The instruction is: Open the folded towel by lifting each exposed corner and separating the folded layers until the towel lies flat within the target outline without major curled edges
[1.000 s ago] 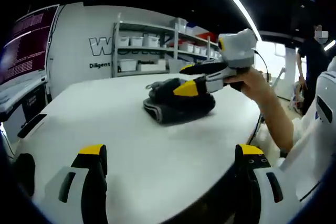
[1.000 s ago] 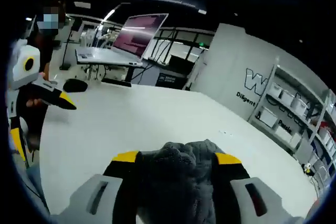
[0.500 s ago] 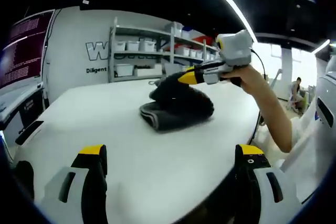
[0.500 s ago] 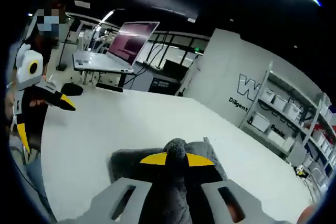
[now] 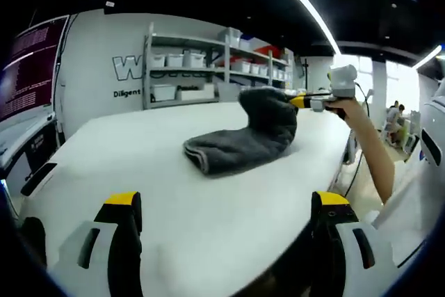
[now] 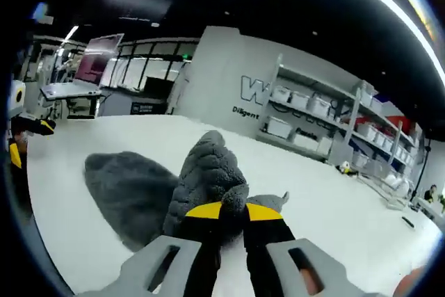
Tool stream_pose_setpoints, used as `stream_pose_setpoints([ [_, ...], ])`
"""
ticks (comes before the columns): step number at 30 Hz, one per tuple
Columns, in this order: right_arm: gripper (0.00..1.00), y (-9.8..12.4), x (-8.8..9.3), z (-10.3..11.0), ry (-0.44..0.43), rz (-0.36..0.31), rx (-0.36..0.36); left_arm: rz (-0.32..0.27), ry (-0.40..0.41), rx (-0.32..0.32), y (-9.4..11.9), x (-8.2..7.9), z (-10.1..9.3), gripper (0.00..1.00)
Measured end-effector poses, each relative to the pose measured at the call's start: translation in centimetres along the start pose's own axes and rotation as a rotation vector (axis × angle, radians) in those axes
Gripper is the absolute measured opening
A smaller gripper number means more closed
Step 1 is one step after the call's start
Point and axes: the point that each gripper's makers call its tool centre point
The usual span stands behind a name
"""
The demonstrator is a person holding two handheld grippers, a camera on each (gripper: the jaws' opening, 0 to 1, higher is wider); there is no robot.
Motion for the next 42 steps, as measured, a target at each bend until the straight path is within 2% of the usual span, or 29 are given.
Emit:
stream_pose_setpoints([
  [3, 0.07, 0.8, 4.4, -1.5, -0.085, 0.065, 0.031, 0.010, -0.007, 0.009, -0.3, 0.1, -0.5, 0.99],
  [5, 0.07, 1.1, 6.7, -1.5, -0.117, 0.098, 0.026, 0.016, -0.011, 0.016, -0.5, 0.1, -0.8, 0.99],
  [7, 0.07, 1.4, 8.1, -1.0, -0.121, 0.120, 0.022, 0.025, -0.018, 0.023, -0.7, 0.2, -1.1, 0.99],
  [9, 0.07, 1.7, 8.4, -0.6, -0.121, 0.121, 0.016, 0.031, -0.022, 0.026, -0.8, 0.3, -1.3, 0.99],
  [15, 0.07, 3.7, 7.8, 2.5, -0.052, 0.140, -0.049, 0.037, -0.024, 0.026, -0.8, 0.3, -1.7, 0.99],
  [17, 0.07, 4.3, 7.5, 4.2, -0.041, 0.124, -0.091, 0.041, -0.026, 0.025, -0.8, 0.3, -1.7, 0.99],
  [18, 0.06, 4.7, 7.5, 5.6, -0.008, 0.120, -0.132, 0.041, -0.026, 0.025, -0.8, 0.3, -1.7, 0.99],
  [19, 0.06, 4.8, 7.5, 6.0, -0.001, 0.120, -0.143, 0.042, -0.026, 0.025, -0.8, 0.3, -1.7, 0.99],
  [22, 0.06, 6.0, 6.8, 10.2, 0.027, 0.081, -0.258, 0.045, -0.026, 0.023, -0.9, 0.5, -1.5, 0.99],
  [26, 0.07, 6.4, 5.4, 16.1, -0.021, 0.018, -0.444, 0.053, -0.016, 0.015, -1.2, 0.9, -0.9, 0.99],
  [30, 0.07, 4.9, 4.2, 20.4, -0.020, 0.005, -0.536, 0.063, -0.011, -0.008, -0.9, 1.4, -0.2, 0.99],
  [34, 0.07, 3.2, 2.9, 24.0, 0.079, 0.022, -0.582, 0.055, 0.002, -0.021, 0.1, 1.6, 0.4, 0.99],
  [39, 0.07, 0.3, 0.6, 30.4, 0.084, 0.006, -0.701, 0.051, 0.027, -0.064, 1.5, 2.2, 1.7, 0.99],
  [40, 0.07, -0.2, 0.3, 31.6, 0.083, 0.011, -0.707, 0.050, 0.032, -0.072, 1.9, 2.3, 1.9, 0.99],
  [41, 0.07, -0.9, -0.3, 33.1, 0.121, 0.006, -0.716, 0.049, 0.035, -0.080, 2.2, 2.4, 2.2, 0.99],
  [42, 0.07, -1.3, -0.5, 33.7, 0.144, 0.010, -0.716, 0.048, 0.039, -0.090, 2.6, 2.4, 2.4, 0.99],
])
Point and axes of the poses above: the point that each gripper's makers call its tool centre point, and the gripper's own axes: y roughly backward along the fingers, z roughly to its left, x roughly out of its underside, and after that the axes turned 6 degrees about -x, right-handed
